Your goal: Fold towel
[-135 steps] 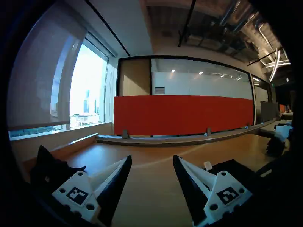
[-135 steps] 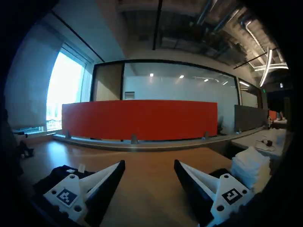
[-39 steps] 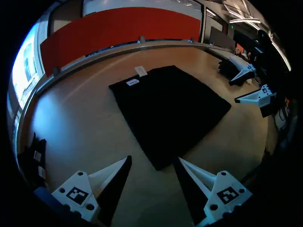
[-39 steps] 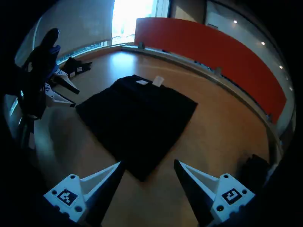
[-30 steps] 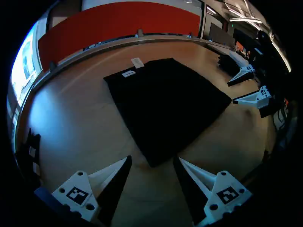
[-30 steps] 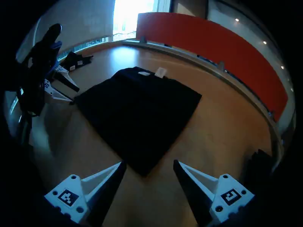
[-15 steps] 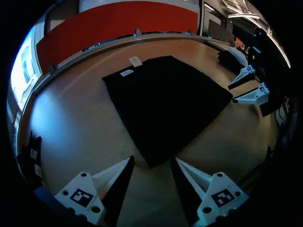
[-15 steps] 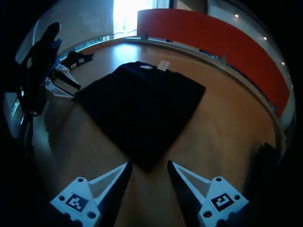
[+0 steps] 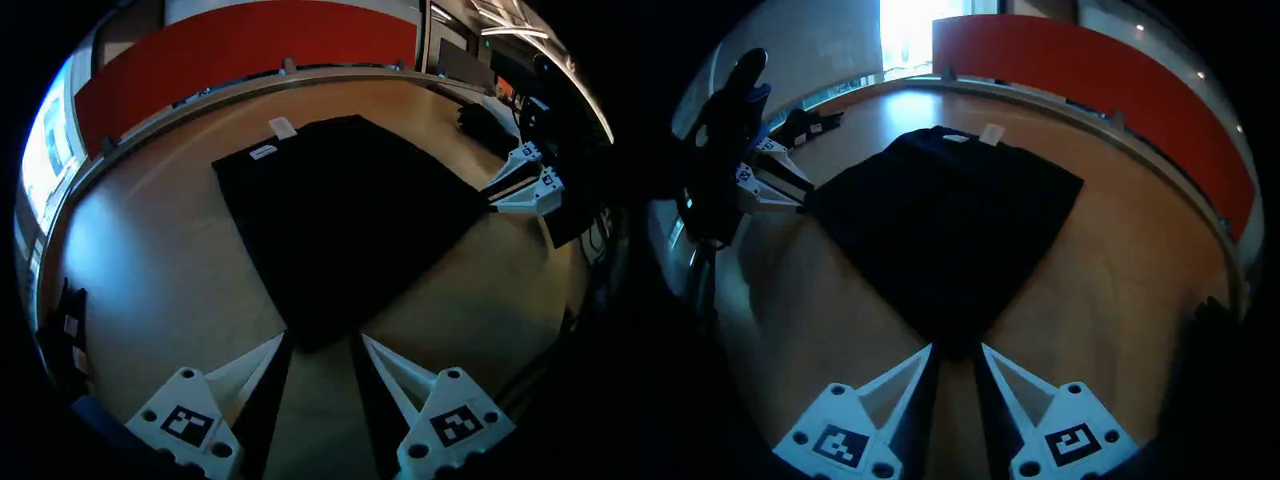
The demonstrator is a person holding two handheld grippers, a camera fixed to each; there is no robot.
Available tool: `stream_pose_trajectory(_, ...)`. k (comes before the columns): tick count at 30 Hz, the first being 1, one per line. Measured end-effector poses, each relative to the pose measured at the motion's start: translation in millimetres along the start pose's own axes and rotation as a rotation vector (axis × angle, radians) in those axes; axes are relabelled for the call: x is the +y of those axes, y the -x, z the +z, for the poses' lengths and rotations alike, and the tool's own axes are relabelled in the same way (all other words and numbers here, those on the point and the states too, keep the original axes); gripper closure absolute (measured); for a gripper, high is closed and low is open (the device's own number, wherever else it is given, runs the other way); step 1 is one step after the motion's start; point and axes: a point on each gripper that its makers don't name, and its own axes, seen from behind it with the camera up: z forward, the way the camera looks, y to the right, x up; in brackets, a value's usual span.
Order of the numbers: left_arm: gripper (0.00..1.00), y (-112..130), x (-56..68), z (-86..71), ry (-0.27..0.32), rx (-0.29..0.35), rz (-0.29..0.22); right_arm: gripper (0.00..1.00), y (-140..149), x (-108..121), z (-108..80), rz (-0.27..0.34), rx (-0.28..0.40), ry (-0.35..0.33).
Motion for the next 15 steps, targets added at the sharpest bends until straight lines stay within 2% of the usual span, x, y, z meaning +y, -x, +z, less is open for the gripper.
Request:
stream_pose_trajectory(3,0.55,0.3,-0.3,0.0,0.000,-0.005,-0.005,0.76,0.1,-0.2,0.2,0.003,-0.003,0.002)
stream_pose_trajectory(5,0.65,0.8,-2.1,0.1,-0.004,-0.010,-0.007,0.81,0.0,0.1,0.4,0.004,-0.005,0.005)
stream_pose_trajectory(7,0.81,0.7,-4.2,-0.1,-0.011,-0.012,-0.010,0.83,-0.2,0.3,0.6,0.006,-0.006,0.008)
stream_pose_trajectory(15,0.90,0.8,-2.9,-1.0,-0.017,-0.015,-0.013,0.89,-4.5,1.9,0.3,0.023,-0.005,0.017)
